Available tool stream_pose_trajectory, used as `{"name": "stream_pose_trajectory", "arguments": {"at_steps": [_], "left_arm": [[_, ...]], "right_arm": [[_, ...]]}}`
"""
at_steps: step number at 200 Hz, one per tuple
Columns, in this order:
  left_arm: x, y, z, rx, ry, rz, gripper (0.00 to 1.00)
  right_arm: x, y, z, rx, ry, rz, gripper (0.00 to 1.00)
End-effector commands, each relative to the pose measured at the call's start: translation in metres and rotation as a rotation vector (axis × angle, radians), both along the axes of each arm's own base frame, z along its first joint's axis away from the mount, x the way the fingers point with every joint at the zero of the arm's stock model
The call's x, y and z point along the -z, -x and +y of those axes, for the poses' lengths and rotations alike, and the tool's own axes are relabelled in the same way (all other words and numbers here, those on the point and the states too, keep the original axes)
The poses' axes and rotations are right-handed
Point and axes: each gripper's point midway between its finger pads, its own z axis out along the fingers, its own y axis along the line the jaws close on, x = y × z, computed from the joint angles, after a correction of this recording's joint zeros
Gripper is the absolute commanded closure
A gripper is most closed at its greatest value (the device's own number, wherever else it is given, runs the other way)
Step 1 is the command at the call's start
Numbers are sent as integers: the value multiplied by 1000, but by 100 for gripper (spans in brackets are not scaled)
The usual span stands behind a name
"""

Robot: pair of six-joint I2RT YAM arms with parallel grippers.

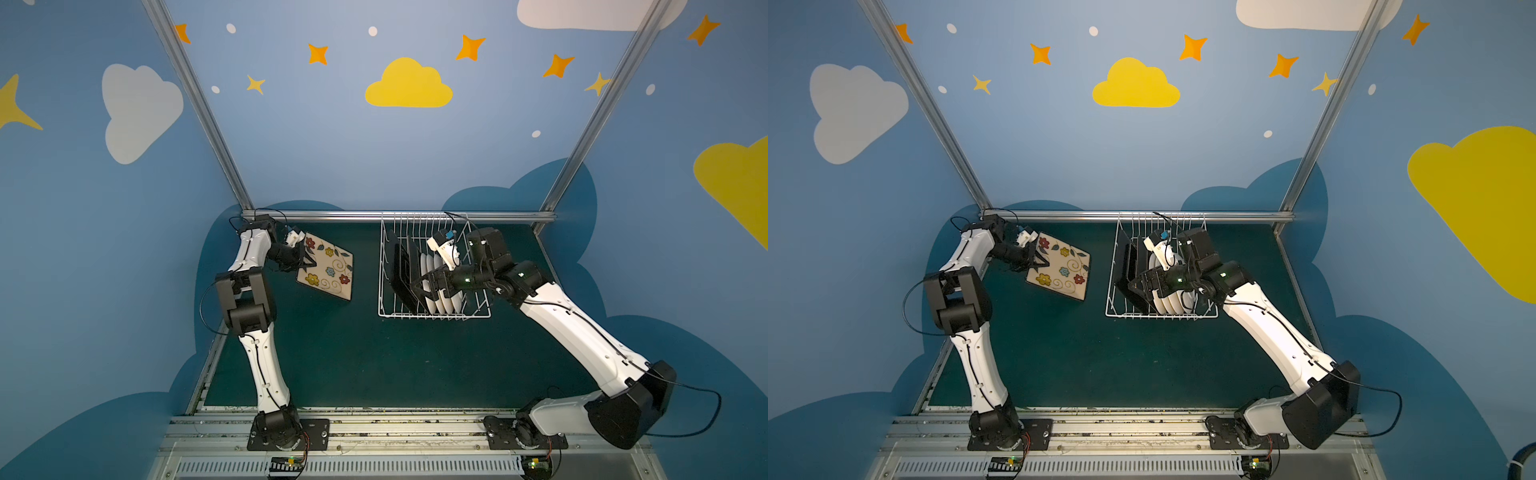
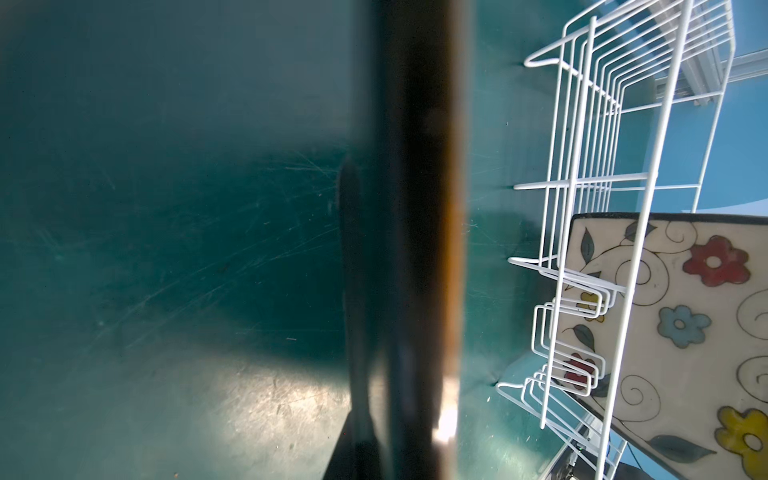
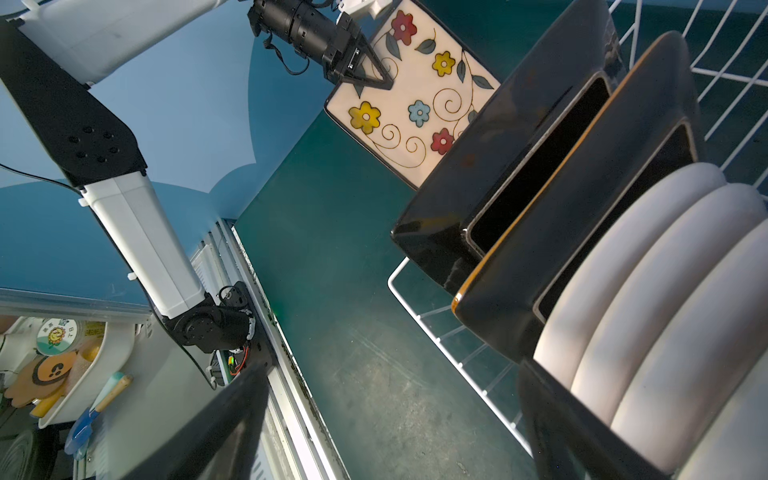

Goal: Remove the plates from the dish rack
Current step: 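Lower the flowered plate flat onto the table beside the rack with the left gripper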

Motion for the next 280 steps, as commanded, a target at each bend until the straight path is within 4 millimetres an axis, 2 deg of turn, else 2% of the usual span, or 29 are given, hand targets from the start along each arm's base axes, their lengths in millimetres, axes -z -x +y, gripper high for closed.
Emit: {"name": "stream_pose_trajectory", "arguments": {"at_steps": [1, 16, 45, 71, 90, 123, 184, 240, 260, 280], "left_arm": [[-2, -9, 10, 13, -41, -29, 97], [5, -10, 13, 8, -47, -2, 94], [21, -8, 18, 1, -72, 40, 82], [27, -9, 24, -10, -85, 50, 71], [31, -11, 30, -34, -92, 55, 71], [45, -13, 39, -69, -91, 80, 70], [65, -14, 47, -93, -98, 111, 70], [72, -16, 63, -154, -177, 143, 69], [70, -17, 65, -166, -184, 139, 63], [66, -17, 66, -181, -193, 133, 51]], "right_arm": [[-10, -3, 3, -7, -12, -25, 7], [-10, -3, 3, -6, -13, -24, 7], [-9, -3, 4, -6, -11, -20, 7], [-15, -3, 3, -15, -5, -38, 7], [-16, -5, 2, -12, 2, -50, 7], [-5, -10, 2, -3, 25, -39, 6], [-6, -11, 3, -2, 20, -35, 6], [-6, -14, 5, 8, 16, -36, 6], [-6, -15, 3, 19, 22, -43, 6], [-7, -15, 1, 28, 24, -48, 6]]}}
